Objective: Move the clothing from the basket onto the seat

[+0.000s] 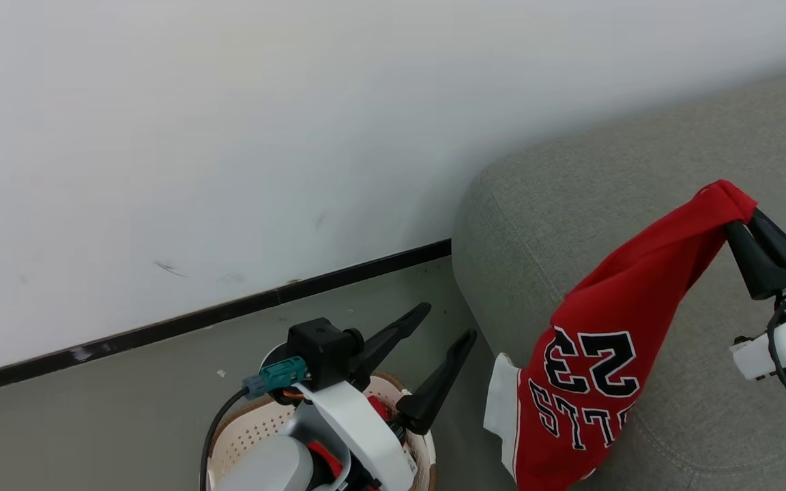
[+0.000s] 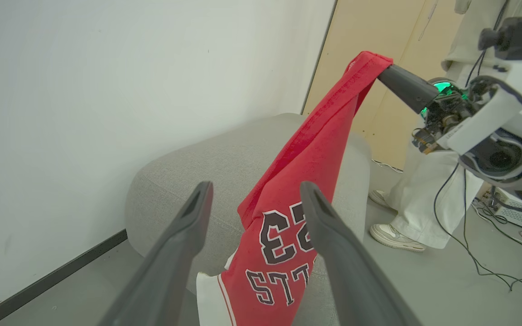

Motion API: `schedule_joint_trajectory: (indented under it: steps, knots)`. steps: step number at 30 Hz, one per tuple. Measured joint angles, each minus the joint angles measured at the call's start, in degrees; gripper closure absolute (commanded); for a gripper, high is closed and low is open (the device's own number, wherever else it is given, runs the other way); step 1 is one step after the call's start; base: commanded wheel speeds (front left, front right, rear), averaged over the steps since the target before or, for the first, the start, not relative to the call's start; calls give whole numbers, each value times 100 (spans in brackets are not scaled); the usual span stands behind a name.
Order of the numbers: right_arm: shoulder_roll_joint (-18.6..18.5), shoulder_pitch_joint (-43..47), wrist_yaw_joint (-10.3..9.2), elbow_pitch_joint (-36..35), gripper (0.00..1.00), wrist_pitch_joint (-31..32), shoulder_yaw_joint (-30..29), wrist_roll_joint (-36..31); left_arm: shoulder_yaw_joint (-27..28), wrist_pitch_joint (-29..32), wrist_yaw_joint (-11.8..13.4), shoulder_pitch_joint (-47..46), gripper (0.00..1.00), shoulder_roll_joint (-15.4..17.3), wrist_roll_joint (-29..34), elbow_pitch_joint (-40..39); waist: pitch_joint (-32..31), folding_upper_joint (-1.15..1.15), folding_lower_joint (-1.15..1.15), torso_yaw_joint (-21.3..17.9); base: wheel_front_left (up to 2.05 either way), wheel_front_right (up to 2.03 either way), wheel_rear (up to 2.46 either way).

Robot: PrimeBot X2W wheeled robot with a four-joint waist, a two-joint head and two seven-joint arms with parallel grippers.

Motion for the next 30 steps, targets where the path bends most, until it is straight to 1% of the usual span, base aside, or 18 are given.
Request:
schedule_joint_trajectory:
  steps: [6,12,18,21,24,30]
  knots:
    - [-101,220,1,-168,100,0,-174,-4,-141,-143,-36,0,0,3,0,8,2,0,0,-201,0,0,0]
    - [-121,335,1,-297,100,0,-164,16,-292,-271,-85,0,0,36,16,4,20,0,0,-416,0,0,0]
    - [-210,352,1,-260,100,9,259,237,-313,-430,-86,3,0,100,101,-22,87,0,0,-626,0,0,0]
    - [-243,30,1,-223,100,108,479,441,-303,-495,-86,5,0,141,181,-49,153,0,0,-675,0,0,0]
    - [-299,-534,1,-153,100,258,589,631,-296,-527,-86,7,0,185,225,-62,236,0,0,-700,0,0,0]
    - [-448,-1827,1,130,100,692,494,1000,-241,-591,-75,8,0,232,339,-116,425,0,0,-682,0,0,0]
